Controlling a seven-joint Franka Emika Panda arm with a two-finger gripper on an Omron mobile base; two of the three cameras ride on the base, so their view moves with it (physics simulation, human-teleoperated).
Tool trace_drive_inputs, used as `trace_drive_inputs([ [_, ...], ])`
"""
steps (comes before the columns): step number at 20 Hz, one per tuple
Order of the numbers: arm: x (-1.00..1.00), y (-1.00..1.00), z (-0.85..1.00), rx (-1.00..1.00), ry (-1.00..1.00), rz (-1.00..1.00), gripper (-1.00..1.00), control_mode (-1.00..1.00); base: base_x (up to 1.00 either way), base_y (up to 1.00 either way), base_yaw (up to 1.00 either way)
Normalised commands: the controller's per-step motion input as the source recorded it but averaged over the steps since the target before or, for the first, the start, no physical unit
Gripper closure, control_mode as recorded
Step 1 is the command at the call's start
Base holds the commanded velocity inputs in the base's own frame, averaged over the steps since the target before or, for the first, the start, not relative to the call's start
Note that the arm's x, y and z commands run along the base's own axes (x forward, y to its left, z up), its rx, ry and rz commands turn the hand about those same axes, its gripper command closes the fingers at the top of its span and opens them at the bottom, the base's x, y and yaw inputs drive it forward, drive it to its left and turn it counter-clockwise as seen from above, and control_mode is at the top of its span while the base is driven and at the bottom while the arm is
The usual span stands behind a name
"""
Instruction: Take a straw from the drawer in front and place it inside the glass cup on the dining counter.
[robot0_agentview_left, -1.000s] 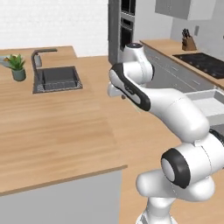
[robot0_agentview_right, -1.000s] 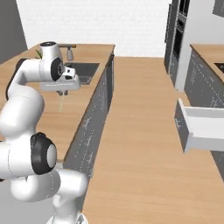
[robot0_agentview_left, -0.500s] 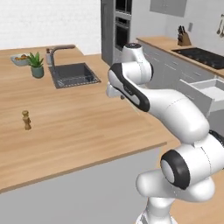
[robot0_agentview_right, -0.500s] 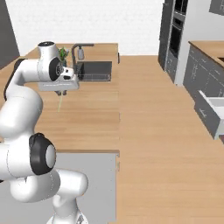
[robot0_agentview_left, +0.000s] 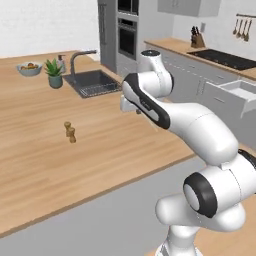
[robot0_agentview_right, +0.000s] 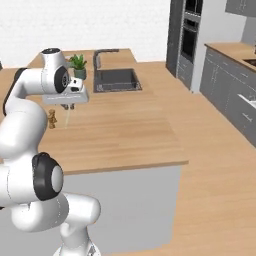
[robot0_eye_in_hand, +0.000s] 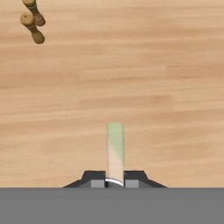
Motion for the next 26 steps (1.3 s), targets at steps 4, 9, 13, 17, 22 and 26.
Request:
trace_drive_inputs([
  [4, 0.00, 0.00, 0.00, 0.00, 0.00, 0.00, 1.00, 1.00, -0.18, 1.00, -0.38],
  [9, 0.00, 0.00, 0.00, 0.00, 0.00, 0.00, 1.00, 1.00, -0.38, 1.00, -0.43],
  [13, 0.00, 0.00, 0.00, 0.00, 0.00, 0.00, 1.00, 1.00, -0.49, 1.00, -0.48],
  [17, 0.00, 0.00, 0.00, 0.00, 0.00, 0.00, 1.00, 1.00, -0.62, 1.00, -0.48],
  [22, 0.00, 0.00, 0.00, 0.00, 0.00, 0.00, 1.00, 1.00, -0.68, 1.00, -0.48],
  [26, 0.00, 0.00, 0.00, 0.00, 0.00, 0.00, 1.00, 1.00, -0.54, 1.00, -0.48],
])
